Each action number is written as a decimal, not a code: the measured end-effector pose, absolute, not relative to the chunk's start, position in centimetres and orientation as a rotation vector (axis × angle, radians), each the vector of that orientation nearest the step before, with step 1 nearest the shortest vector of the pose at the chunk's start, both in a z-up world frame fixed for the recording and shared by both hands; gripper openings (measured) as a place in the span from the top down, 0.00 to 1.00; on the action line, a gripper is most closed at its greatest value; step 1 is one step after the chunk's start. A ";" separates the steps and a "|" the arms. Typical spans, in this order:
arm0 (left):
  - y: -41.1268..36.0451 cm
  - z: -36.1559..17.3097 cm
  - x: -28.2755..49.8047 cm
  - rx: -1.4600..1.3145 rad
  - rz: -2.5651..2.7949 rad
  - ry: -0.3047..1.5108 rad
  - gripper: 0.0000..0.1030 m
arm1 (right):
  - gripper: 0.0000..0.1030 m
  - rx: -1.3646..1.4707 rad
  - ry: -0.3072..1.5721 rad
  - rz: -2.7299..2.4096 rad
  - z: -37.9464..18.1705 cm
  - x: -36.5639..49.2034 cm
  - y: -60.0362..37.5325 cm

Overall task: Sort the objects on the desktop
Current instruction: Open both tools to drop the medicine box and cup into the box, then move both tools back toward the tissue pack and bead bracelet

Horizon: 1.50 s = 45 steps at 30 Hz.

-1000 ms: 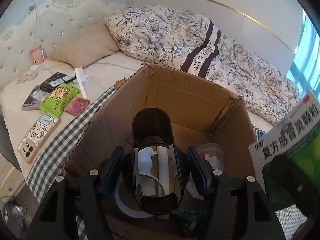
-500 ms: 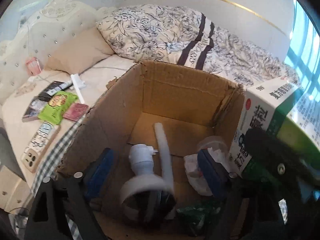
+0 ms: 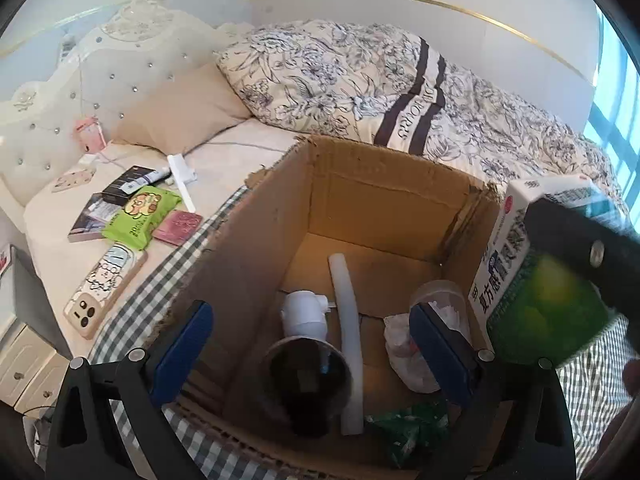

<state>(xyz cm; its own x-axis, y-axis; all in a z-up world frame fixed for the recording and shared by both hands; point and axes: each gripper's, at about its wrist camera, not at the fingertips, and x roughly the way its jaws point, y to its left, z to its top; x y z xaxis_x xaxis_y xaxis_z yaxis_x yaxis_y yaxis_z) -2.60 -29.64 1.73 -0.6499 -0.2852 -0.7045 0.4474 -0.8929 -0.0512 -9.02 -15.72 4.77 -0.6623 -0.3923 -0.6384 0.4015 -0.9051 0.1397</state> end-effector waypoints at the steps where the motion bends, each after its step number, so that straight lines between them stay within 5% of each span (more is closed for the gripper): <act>1: -29.7 1.9 -2.5 1.017 -2.514 0.312 0.02 | 0.06 0.959 0.017 -2.528 5.1 -9.1 -15.8; 23: -22.2 5.7 -0.2 0.974 -2.634 0.244 0.00 | 0.06 0.869 -0.064 -2.606 8.9 -6.5 -10.3; 45: -5.2 4.0 -2.7 1.119 -2.793 0.034 0.00 | 0.06 1.012 -0.252 -2.841 5.0 -4.0 12.6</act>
